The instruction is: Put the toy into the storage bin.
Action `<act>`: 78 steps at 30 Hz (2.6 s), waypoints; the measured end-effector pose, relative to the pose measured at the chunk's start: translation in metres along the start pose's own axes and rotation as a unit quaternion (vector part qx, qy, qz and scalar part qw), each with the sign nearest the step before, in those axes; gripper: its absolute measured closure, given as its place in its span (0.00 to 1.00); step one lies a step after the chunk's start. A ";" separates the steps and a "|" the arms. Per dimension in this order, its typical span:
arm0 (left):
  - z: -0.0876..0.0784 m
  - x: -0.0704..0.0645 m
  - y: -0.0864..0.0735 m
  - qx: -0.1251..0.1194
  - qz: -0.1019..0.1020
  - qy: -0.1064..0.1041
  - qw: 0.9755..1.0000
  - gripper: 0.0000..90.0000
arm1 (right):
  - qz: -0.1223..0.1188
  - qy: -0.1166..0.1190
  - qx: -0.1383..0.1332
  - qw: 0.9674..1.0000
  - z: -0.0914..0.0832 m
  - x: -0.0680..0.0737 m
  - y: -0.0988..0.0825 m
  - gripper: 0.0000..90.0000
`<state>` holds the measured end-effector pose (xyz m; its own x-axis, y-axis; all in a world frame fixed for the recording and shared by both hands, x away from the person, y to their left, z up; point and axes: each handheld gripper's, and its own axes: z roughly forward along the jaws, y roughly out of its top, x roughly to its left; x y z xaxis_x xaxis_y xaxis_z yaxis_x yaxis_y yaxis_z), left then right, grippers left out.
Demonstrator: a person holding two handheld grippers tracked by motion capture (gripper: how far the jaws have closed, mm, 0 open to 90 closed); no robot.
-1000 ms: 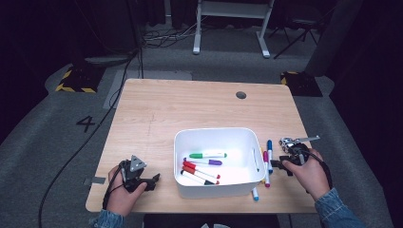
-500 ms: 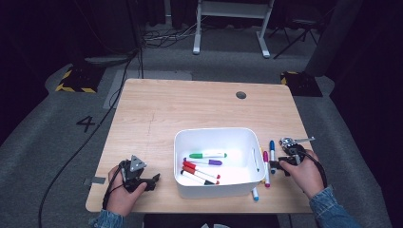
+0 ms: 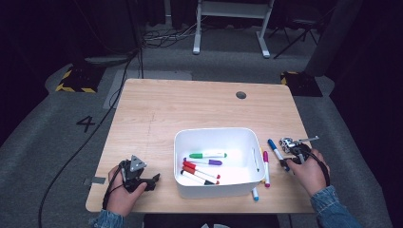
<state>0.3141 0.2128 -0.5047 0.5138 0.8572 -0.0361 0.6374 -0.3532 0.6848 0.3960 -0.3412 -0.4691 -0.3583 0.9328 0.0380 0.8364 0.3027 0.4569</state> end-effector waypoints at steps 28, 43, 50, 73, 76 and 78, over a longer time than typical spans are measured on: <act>0.000 0.000 0.000 0.000 0.000 0.000 1.000 0.16 | -0.033 0.065 -0.065 0.995 -0.085 0.021 0.024 0.85; 0.000 0.000 0.000 0.000 -0.001 -0.001 1.000 0.16 | -0.075 0.107 -0.082 0.988 -0.126 0.050 0.041 0.85; 0.000 0.000 0.000 0.000 0.000 0.001 1.000 0.16 | -0.090 0.141 -0.089 0.982 -0.137 0.069 0.047 0.85; 0.000 0.000 0.000 0.000 0.000 0.001 1.000 0.16 | -0.185 0.187 -0.052 0.963 -0.125 0.144 0.076 0.85; 0.000 0.000 0.000 -0.001 0.000 0.001 1.000 0.16 | -0.195 0.190 -0.046 0.961 -0.121 0.153 0.080 0.85; 0.000 0.000 0.000 -0.001 -0.001 0.002 1.000 0.16 | -0.198 0.191 -0.043 0.960 -0.119 0.156 0.081 0.85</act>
<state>0.3140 0.2129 -0.5047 0.5112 0.8588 -0.0344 0.6371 -0.3518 0.6858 0.3586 -0.1945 -0.3204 -0.7813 0.6026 0.1624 0.5717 0.5867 0.5735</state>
